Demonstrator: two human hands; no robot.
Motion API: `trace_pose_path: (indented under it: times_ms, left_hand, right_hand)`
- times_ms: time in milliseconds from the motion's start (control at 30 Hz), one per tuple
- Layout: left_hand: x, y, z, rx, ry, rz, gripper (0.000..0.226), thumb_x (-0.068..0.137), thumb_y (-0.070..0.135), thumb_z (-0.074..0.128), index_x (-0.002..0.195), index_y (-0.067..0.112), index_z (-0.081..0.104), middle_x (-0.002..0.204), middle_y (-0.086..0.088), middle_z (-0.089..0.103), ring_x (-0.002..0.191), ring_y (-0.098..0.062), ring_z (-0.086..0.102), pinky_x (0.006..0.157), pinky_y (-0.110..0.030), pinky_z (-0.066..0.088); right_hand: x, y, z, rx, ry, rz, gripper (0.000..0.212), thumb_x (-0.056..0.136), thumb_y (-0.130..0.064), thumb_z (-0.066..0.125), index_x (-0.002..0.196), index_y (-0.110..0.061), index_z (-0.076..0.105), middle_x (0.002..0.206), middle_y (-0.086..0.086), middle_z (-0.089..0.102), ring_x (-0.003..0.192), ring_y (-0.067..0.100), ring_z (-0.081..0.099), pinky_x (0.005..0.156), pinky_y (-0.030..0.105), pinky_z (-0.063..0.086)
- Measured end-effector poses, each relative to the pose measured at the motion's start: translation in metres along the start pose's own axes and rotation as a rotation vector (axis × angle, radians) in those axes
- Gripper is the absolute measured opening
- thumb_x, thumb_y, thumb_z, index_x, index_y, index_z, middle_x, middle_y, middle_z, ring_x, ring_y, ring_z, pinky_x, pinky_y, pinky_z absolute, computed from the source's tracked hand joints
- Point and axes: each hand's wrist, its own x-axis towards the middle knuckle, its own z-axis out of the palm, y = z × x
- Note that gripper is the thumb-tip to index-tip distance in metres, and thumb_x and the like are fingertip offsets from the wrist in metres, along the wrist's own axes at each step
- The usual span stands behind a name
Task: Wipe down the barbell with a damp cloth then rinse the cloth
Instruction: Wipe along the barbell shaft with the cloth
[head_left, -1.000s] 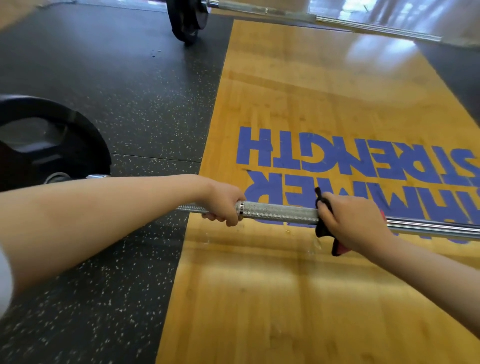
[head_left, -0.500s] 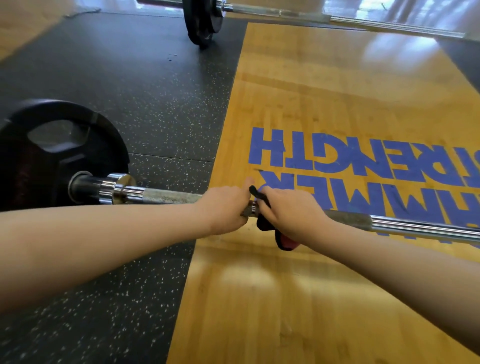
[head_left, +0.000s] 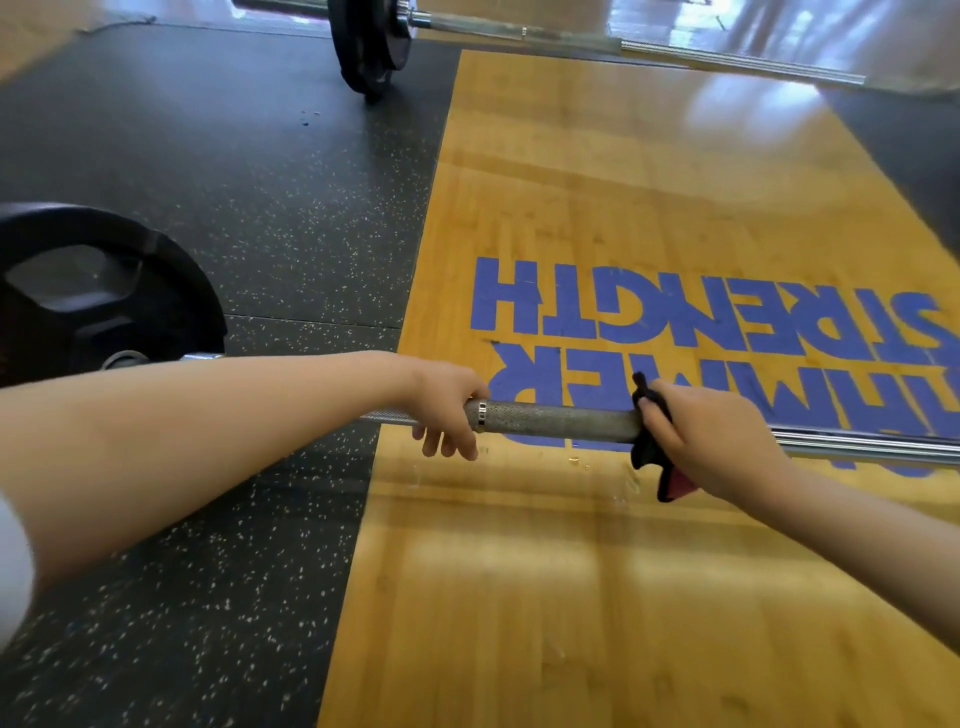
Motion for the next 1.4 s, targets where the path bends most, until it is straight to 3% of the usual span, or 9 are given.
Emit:
trace_pose_path:
  times_ms: [100, 233, 333, 500, 733, 900, 1133, 1267, 1400]
  left_hand:
    - [-0.001, 0.003, 0.003, 0.056, 0.055, -0.01, 0.031, 0.086, 0.013, 0.064, 0.115, 0.007, 0.052, 0.073, -0.004, 0.055, 0.055, -0.017, 0.051, 0.047, -0.025, 0.043]
    - [-0.01, 0.003, 0.03, 0.458, 0.485, -0.003, 0.024, 0.089, 0.018, 0.053, 0.112, 0.017, 0.043, 0.073, 0.007, 0.046, 0.068, -0.02, 0.048, 0.05, -0.028, 0.032]
    - [-0.011, 0.002, 0.048, 0.697, 0.718, 0.003, 0.025, 0.096, 0.019, 0.043, 0.12, 0.016, 0.04, 0.083, 0.002, 0.06, 0.069, -0.026, 0.055, 0.046, -0.028, 0.026]
    - [-0.01, -0.002, 0.053, 0.713, 0.761, 0.001, 0.016, 0.098, 0.022, 0.041, 0.11, 0.017, 0.051, 0.102, -0.001, 0.066, 0.094, -0.025, 0.065, 0.062, -0.028, 0.037]
    - [-0.015, -0.002, -0.004, 0.019, 0.137, -0.045, 0.042, 0.074, 0.033, 0.08, 0.103, 0.015, 0.055, 0.078, 0.002, 0.068, 0.06, -0.012, 0.062, 0.067, -0.028, 0.052]
    - [-0.008, -0.005, -0.011, -0.094, -0.011, -0.042, 0.033, 0.077, 0.024, 0.079, 0.097, 0.013, 0.055, 0.075, -0.005, 0.068, 0.06, -0.018, 0.063, 0.064, -0.03, 0.054]
    - [-0.001, -0.007, -0.008, -0.132, -0.14, -0.054, 0.037, 0.085, 0.017, 0.069, 0.116, 0.008, 0.05, 0.068, -0.005, 0.062, 0.054, -0.02, 0.057, 0.052, -0.027, 0.048]
    - [-0.007, -0.008, 0.007, 0.066, 0.129, -0.028, 0.034, 0.086, 0.024, 0.065, 0.114, 0.016, 0.047, 0.076, 0.001, 0.056, 0.06, -0.016, 0.05, 0.053, -0.026, 0.042]
    - [-0.015, -0.009, 0.041, 0.566, 0.67, 0.006, 0.046, 0.091, 0.032, 0.055, 0.128, 0.016, 0.033, 0.094, 0.0, 0.065, 0.085, -0.026, 0.065, 0.058, -0.031, 0.039]
  right_hand:
    - [0.005, -0.015, 0.001, -0.047, -0.017, 0.006, 0.027, 0.101, -0.035, 0.035, 0.081, -0.018, 0.043, 0.061, -0.008, 0.042, 0.052, 0.009, 0.039, 0.044, 0.026, 0.023]
    - [0.018, -0.057, 0.002, 0.001, -0.032, -0.071, 0.026, 0.101, -0.037, 0.033, 0.085, -0.019, 0.043, 0.064, -0.009, 0.042, 0.055, 0.012, 0.041, 0.045, 0.025, 0.022]
    - [0.031, -0.097, 0.007, -0.023, -0.035, -0.167, 0.029, 0.102, -0.037, 0.03, 0.086, -0.017, 0.043, 0.062, -0.008, 0.04, 0.052, 0.014, 0.041, 0.043, 0.027, 0.024]
    - [0.04, -0.125, 0.017, 0.015, 0.0, -0.203, 0.032, 0.103, -0.037, 0.028, 0.088, -0.015, 0.045, 0.063, -0.006, 0.043, 0.057, 0.018, 0.048, 0.044, 0.03, 0.029]
    - [0.03, -0.093, 0.009, 0.018, -0.033, -0.263, 0.027, 0.101, -0.04, 0.029, 0.097, -0.019, 0.046, 0.08, -0.006, 0.056, 0.068, 0.019, 0.055, 0.052, 0.031, 0.035]
    - [0.009, -0.029, 0.006, 0.036, 0.01, -0.088, 0.022, 0.099, -0.035, 0.038, 0.086, -0.02, 0.045, 0.067, -0.007, 0.05, 0.06, 0.02, 0.05, 0.046, 0.029, 0.028]
    - [0.003, -0.02, 0.002, -0.079, 0.008, 0.022, 0.025, 0.101, -0.034, 0.034, 0.082, -0.021, 0.043, 0.059, -0.009, 0.041, 0.05, 0.007, 0.037, 0.044, 0.025, 0.018]
    - [0.012, -0.048, 0.003, -0.018, 0.011, -0.006, 0.026, 0.101, -0.035, 0.034, 0.083, -0.02, 0.045, 0.063, -0.008, 0.043, 0.059, 0.017, 0.046, 0.045, 0.027, 0.022]
    - [0.03, -0.118, 0.007, 0.071, 0.001, -0.149, 0.026, 0.101, -0.036, 0.033, 0.084, -0.018, 0.041, 0.067, -0.007, 0.042, 0.06, 0.017, 0.044, 0.046, 0.029, 0.024]
